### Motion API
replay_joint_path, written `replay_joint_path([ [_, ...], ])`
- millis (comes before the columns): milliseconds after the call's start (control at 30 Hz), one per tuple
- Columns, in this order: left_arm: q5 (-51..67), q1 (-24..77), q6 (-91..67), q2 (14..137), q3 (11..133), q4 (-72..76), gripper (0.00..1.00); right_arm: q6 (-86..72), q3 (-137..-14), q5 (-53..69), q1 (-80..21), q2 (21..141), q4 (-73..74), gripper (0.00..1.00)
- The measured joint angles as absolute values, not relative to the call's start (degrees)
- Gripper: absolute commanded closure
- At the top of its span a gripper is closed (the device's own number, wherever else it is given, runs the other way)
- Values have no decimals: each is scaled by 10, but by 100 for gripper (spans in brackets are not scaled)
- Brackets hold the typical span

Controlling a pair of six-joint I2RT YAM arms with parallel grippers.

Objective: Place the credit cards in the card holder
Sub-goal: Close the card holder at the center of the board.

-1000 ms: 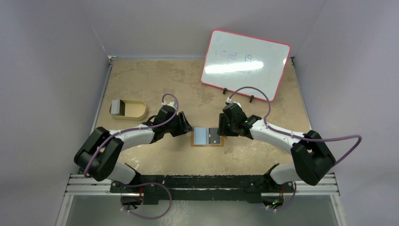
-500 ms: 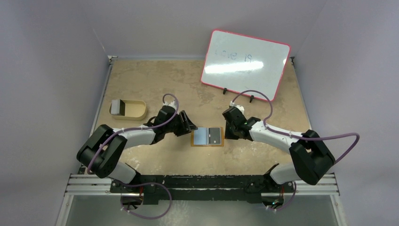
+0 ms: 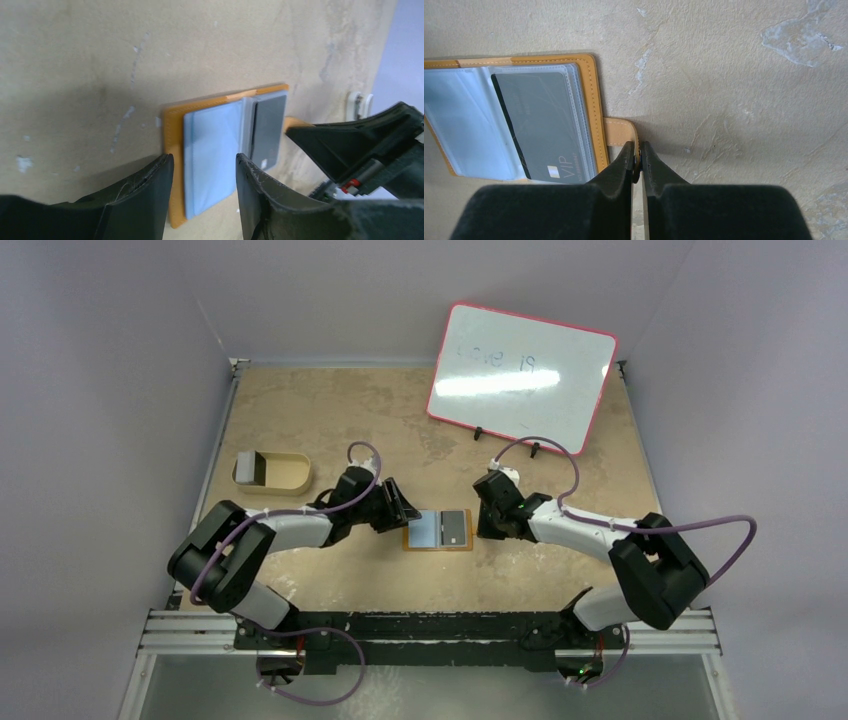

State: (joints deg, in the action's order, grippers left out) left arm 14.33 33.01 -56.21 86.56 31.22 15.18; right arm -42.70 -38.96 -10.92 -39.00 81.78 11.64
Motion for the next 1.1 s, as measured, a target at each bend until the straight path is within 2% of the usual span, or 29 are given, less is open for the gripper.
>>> replay_joint_path([
  [300, 101, 330, -510, 884, 345, 114, 51, -427, -384, -105, -390, 818, 97, 98],
  [833, 161, 332, -612, 899, 327, 232, 51, -423, -380, -96, -389, 822, 72, 98],
  [1100, 186, 366, -670, 887, 327, 328, 52, -422, -380, -94, -389, 827, 60, 98],
])
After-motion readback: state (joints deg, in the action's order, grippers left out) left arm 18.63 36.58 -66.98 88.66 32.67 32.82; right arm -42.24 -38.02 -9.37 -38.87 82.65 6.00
